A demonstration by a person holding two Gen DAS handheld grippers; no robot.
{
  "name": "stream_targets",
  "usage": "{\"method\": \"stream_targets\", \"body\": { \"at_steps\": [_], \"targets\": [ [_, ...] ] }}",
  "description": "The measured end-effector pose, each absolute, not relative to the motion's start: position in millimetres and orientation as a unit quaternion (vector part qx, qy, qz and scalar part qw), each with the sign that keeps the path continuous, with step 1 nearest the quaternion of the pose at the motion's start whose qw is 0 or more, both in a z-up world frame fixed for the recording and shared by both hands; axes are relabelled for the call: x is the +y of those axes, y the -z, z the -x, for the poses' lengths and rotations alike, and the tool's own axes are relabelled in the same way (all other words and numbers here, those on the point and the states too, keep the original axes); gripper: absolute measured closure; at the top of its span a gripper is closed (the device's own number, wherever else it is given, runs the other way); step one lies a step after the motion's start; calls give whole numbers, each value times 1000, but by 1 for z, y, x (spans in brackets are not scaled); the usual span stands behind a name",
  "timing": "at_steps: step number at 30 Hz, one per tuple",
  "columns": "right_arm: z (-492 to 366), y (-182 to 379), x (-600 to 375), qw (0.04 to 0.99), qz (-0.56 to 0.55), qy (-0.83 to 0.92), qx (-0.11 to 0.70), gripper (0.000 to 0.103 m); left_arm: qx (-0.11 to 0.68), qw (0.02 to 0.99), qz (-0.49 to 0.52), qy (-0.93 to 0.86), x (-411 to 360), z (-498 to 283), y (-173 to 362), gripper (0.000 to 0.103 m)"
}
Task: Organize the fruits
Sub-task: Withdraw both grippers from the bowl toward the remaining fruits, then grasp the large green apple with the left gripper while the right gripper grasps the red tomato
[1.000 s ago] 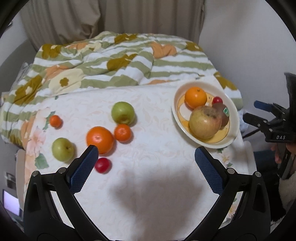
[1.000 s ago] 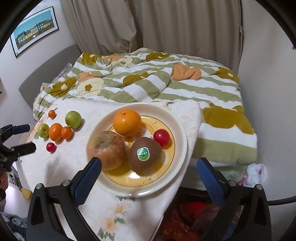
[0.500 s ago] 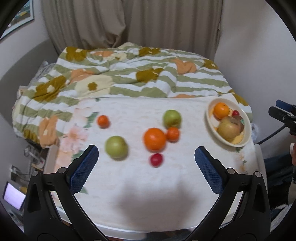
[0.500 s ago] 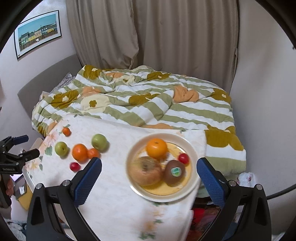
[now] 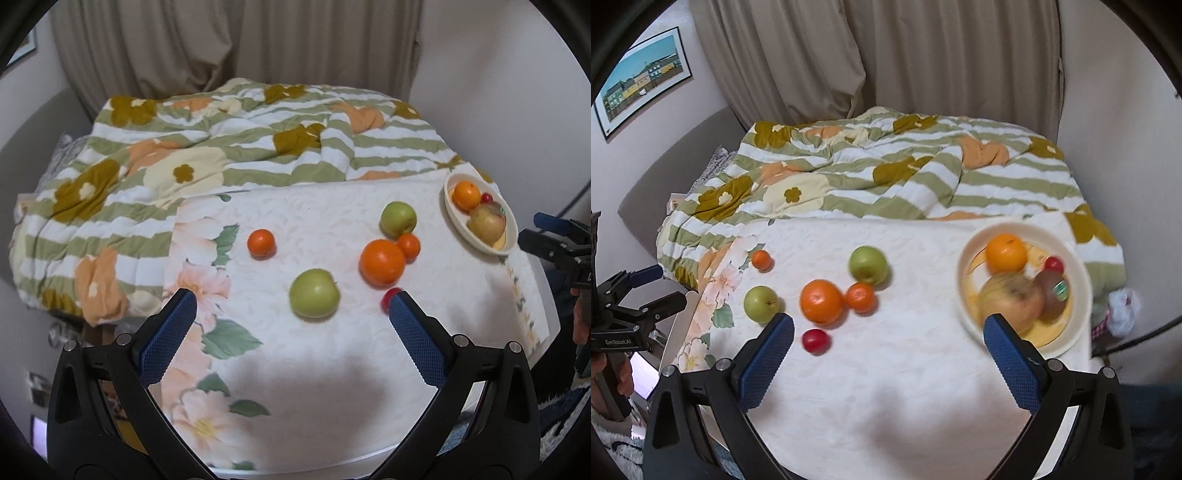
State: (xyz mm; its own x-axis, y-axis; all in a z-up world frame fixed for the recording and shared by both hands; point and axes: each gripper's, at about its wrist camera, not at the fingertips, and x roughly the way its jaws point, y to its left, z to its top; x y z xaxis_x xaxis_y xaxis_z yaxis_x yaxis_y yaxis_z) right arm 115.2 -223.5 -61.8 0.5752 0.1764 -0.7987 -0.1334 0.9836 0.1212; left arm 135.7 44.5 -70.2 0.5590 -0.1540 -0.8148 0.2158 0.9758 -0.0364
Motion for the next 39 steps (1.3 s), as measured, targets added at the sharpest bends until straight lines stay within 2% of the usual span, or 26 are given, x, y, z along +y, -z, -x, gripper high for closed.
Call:
{"method": "stream_targets", "body": {
  "at_steps": [8,17,25,29,32,36,39],
  "targets": [
    [-108,88,-178,889,-41,-38,455,1,472,861,-64,182,69,-166,96,0],
    [-102,125,-149,882,-38,-10,470,1,489,827,-99,258,62,-189,136,0],
    [-106,165,-139,864,-22,-20,502,8,509,798,-122,298,38,-198,172,0],
    [-109,178,-135,858,-15,-32,513,17,515,789,-127,310,27,-198,185,0],
    [-109,184,-132,856,-3,-39,516,23,521,783,-130,313,22,-198,192,11],
    [-112,189,-130,853,9,-45,520,30,525,779,-132,315,15,-201,200,15],
    [-113,190,-130,852,13,-46,521,32,523,779,-138,316,11,-203,203,21]
  ]
}}
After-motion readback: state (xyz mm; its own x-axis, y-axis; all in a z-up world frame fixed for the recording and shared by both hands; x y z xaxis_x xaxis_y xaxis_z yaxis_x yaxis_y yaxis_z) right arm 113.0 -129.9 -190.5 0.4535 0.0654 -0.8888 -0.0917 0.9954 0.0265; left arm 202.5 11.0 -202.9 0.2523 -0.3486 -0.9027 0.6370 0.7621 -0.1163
